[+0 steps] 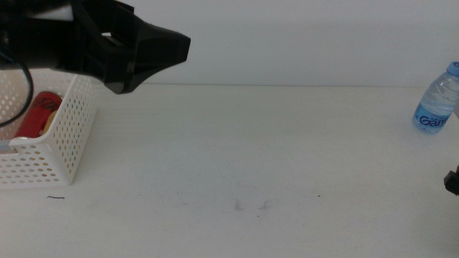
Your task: Use arms to grab the bottles and put them into the dustbin to the left of the table.
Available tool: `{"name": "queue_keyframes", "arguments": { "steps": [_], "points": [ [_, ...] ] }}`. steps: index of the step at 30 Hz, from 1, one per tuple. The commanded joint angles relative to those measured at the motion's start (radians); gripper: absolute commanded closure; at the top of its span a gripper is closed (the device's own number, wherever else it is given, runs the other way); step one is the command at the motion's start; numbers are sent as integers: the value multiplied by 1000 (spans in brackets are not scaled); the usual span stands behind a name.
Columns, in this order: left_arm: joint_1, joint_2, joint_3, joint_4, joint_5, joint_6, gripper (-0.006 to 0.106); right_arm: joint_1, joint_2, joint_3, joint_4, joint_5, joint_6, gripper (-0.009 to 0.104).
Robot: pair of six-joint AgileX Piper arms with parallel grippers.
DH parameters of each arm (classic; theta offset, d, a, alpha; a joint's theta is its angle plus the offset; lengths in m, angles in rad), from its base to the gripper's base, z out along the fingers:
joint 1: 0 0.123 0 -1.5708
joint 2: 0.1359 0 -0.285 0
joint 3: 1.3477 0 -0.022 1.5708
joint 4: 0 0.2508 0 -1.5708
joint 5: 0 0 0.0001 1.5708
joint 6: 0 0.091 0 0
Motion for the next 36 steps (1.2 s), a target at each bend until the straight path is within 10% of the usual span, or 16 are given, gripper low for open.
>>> {"name": "queue_keyframes", "arguments": {
  "steps": [1, 8, 30, 36],
  "points": [
    [-2, -2, 0, 1, -32, 1, 7, -6, 36, -46, 20, -24, -25, 4],
    [-2, -2, 0, 1, -81, 1, 7, -6, 115, -257, -154, -1, -268, 4],
    [-2, -2, 0, 1, -112, 1, 7, -17, 360, -747, -44, 251, -447, 5],
    [-2, -2, 0, 1, -116, 1, 7, -21, 403, -820, -13, 260, -492, 32]
  ]
}}
